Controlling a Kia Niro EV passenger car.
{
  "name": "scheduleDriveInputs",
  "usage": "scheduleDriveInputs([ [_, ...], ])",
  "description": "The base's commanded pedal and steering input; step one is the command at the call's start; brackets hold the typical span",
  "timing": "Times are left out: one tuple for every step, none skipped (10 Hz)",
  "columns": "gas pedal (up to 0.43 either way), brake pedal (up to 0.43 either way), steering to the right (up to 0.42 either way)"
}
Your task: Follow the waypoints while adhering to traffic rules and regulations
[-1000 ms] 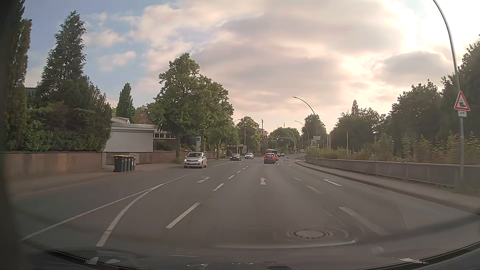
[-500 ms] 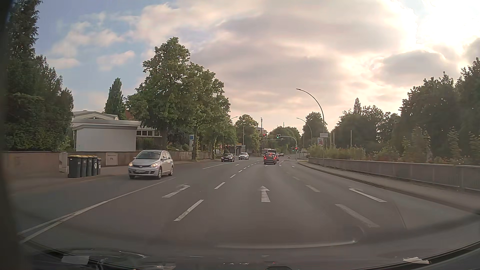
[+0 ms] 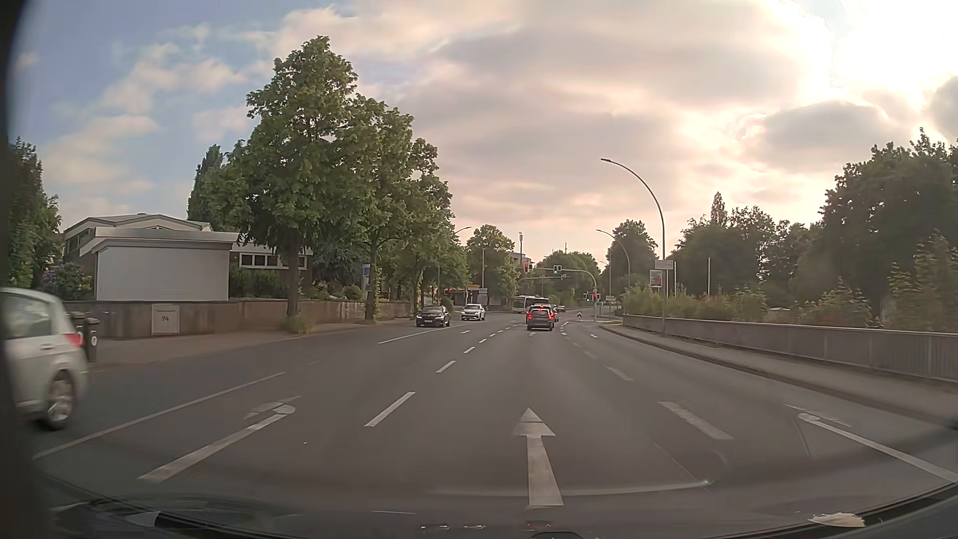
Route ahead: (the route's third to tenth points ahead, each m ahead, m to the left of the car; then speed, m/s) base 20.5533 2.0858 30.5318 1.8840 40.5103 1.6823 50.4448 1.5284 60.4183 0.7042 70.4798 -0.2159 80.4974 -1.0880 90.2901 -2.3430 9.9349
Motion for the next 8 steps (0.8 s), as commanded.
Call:
scheduleDriveInputs([
  [0.000,0.000,0.005],
  [0.000,0.000,0.005],
  [0.000,0.000,0.004],
  [0.000,0.000,0.005],
  [0.000,0.000,0.007],
  [0.000,0.000,0.009],
  [0.000,0.000,0.011],
  [0.000,0.000,0.012],
])
